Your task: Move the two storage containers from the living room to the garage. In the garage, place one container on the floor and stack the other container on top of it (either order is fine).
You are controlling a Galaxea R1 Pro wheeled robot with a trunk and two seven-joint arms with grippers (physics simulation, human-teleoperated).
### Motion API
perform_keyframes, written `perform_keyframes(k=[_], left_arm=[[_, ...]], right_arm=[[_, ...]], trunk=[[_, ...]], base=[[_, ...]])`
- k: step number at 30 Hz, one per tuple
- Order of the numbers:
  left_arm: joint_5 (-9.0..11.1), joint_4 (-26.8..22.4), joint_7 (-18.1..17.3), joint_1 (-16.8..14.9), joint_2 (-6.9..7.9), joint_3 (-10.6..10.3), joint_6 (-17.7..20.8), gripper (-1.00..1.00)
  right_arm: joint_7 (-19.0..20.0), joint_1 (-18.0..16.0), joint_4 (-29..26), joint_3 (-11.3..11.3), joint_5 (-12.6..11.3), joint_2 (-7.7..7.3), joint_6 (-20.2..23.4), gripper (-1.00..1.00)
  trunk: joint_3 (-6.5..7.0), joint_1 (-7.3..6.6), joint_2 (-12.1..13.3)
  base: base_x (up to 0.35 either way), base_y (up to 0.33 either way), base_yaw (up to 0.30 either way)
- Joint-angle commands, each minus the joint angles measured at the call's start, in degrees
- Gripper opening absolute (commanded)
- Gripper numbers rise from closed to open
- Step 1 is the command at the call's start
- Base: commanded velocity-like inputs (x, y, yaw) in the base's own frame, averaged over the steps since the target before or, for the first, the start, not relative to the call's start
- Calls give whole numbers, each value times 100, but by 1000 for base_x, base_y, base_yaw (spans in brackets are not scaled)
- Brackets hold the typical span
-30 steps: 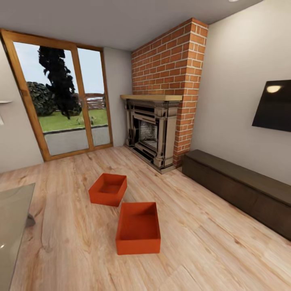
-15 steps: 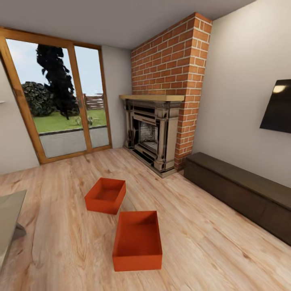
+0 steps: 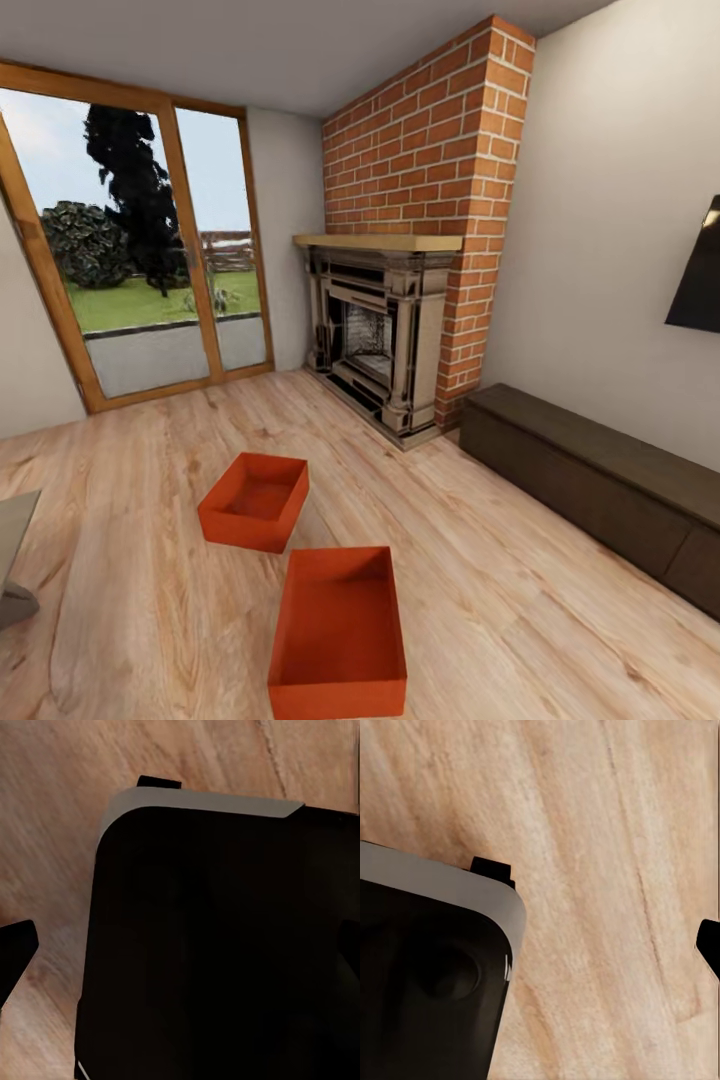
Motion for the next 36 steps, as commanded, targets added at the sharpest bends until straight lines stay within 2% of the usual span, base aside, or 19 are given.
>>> perform_keyframes(k=[1,22,36], left_arm=[[39,-5,2,2,-2,9,-9,100],[31,-9,2,3,-2,9,-17,100],[22,-20,2,4,-2,9,-18,100]], right_arm=[[-2,-6,15,49,-55,3,-32,100],[30,-6,15,57,-48,-20,-32,100],[24,-6,15,59,-40,23,-28,100]], trunk=[[-5,3,-2],[-5,3,-2],[-5,3,-2]], base=[[323,0,0],[314,0,0],[25,0,8]])
